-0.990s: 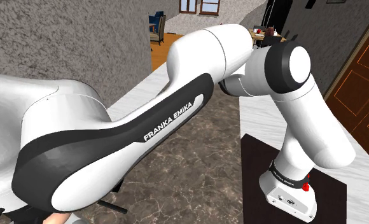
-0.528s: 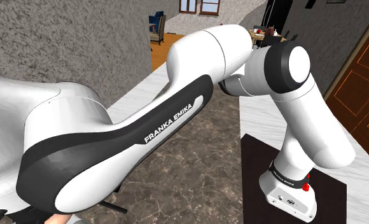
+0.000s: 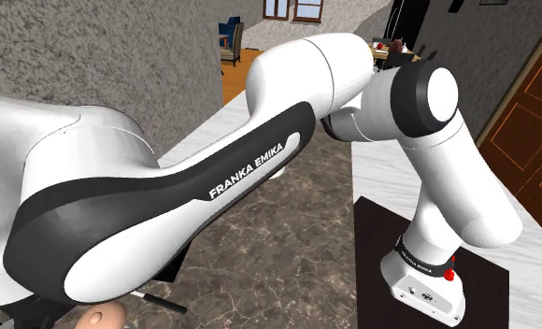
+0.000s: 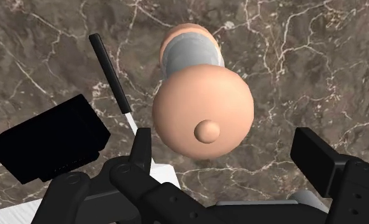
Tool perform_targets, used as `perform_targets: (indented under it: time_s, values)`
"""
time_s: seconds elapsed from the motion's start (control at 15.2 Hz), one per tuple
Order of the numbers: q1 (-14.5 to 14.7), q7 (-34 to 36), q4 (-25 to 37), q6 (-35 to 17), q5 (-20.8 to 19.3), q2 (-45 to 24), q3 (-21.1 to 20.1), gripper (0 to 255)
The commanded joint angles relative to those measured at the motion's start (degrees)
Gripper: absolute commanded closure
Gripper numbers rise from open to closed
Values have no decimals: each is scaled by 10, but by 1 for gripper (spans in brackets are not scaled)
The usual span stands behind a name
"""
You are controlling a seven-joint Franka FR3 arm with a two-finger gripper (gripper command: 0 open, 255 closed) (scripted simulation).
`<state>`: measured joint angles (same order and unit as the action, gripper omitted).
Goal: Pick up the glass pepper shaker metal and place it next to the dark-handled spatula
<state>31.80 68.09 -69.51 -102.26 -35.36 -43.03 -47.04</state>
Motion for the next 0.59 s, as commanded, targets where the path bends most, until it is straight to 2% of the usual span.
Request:
perform_targets:
  time_s: [0.0,0.07,0.53]
  values:
    - [5,-3,18,26,7,11,-5,0]
    - [9,-6,30,39,9,14,-7,0]
    - [9,-6,30,39,9,14,-7,0]
